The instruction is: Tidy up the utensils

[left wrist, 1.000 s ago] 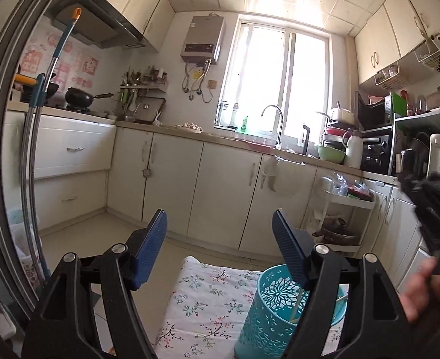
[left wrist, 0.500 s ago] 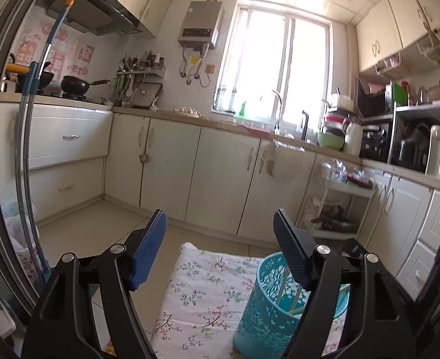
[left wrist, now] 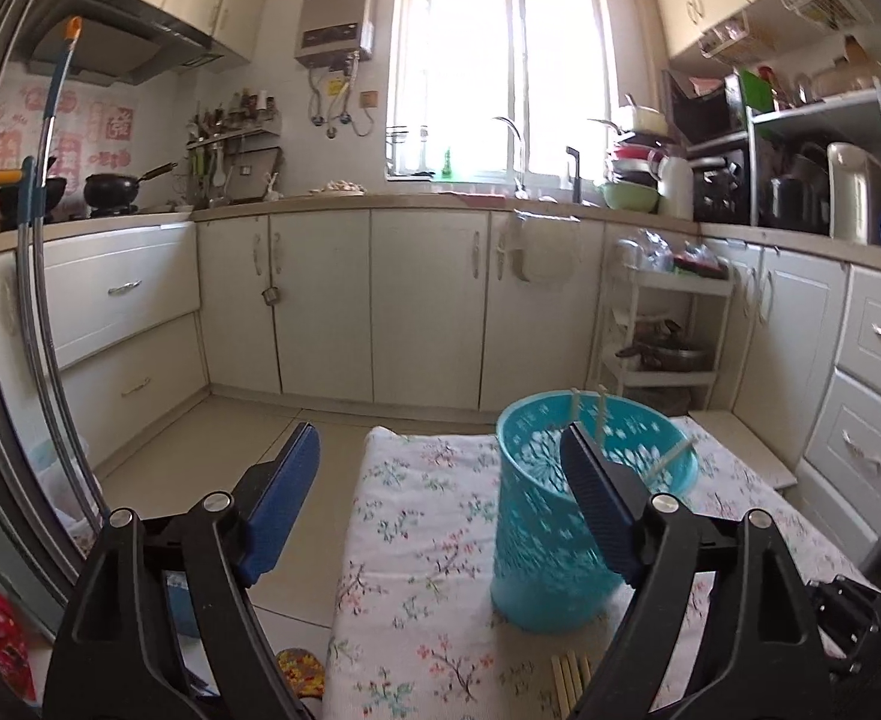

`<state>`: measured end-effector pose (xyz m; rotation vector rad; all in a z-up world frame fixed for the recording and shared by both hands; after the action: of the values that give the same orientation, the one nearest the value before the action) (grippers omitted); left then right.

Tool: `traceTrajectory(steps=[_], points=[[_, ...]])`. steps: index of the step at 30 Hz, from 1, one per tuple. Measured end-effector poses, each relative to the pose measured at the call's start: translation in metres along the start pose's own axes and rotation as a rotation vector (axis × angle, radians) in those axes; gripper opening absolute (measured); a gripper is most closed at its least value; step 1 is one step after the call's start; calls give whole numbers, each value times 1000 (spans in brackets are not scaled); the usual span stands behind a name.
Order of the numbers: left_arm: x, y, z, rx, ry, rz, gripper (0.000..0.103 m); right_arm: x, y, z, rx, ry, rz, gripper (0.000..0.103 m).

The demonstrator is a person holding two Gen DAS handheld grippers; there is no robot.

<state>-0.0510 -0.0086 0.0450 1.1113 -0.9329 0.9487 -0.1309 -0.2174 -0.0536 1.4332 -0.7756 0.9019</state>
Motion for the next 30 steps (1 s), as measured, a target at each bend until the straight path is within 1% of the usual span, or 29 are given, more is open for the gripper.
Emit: traceTrajectory(steps=[4,8,12,20,22,30], points=[[-8,13,8,-26,-36,-21,80,-12,8,-9,-11,30,-43,43],[-15,25,13,-49,-51,-51,80,-15,11,-15,-17,46,-70,45],[-21,34,16,-54,-57,-76,82,-19,14,-20,-19,60,-90,47],[-24,43,12,-29,-36,-110,84,-27,21,-28,-23,75,-117,49],[-26,45,11,-23,-37,-120,84,-27,23,-30,-22,78,-118,51],[-33,56,10,-11,-36,-141,84,-29,29,-37,-16,89,-124,51]])
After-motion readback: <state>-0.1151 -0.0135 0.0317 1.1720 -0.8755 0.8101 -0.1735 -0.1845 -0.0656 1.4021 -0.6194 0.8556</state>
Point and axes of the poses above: each gripper's, at about its wrist camera, not at the fingertips, and y roughly against the way its jaws point, z to its right, x to its top, the point moved 3 cm from there along -y, roughly the way its jaws point, and after that the axes turned 11 degrees about y, right-handed, at the moved point
